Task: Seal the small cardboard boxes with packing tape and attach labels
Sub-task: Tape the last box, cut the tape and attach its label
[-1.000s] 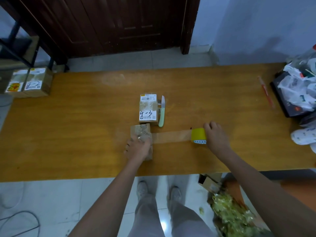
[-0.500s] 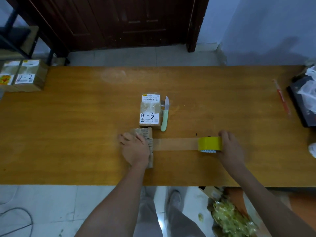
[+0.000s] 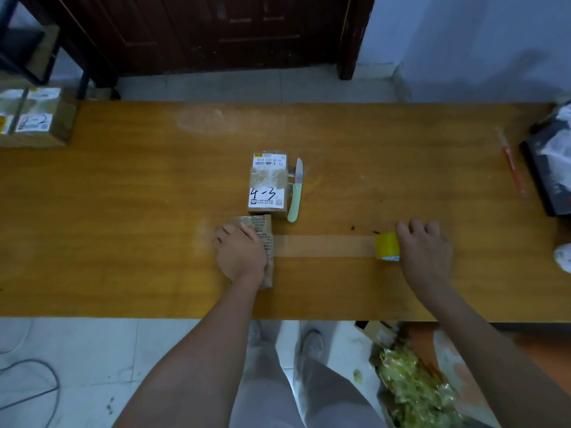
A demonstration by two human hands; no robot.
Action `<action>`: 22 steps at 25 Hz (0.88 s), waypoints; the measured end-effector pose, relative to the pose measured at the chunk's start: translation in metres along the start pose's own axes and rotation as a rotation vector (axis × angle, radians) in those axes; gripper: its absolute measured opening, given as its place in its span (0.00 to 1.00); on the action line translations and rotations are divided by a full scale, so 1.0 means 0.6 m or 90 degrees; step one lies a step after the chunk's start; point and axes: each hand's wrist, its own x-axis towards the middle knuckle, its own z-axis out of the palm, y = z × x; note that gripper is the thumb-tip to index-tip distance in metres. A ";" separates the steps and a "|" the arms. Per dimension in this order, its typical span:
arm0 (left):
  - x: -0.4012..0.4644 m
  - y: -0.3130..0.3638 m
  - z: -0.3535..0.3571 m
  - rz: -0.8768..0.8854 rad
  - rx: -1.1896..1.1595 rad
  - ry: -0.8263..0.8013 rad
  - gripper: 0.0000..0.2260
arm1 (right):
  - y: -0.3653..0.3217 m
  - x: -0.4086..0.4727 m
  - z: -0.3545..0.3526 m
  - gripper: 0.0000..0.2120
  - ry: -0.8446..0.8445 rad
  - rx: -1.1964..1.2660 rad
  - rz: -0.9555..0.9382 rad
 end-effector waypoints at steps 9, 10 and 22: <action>-0.001 0.001 0.002 0.000 0.010 -0.010 0.19 | 0.021 -0.007 -0.013 0.22 -0.053 -0.073 -0.032; -0.001 0.002 0.002 0.002 0.006 -0.011 0.19 | 0.020 -0.009 -0.023 0.28 -0.097 -0.068 -0.018; -0.002 -0.002 0.007 0.005 -0.013 0.006 0.16 | -0.289 0.152 -0.057 0.18 -0.267 0.409 0.136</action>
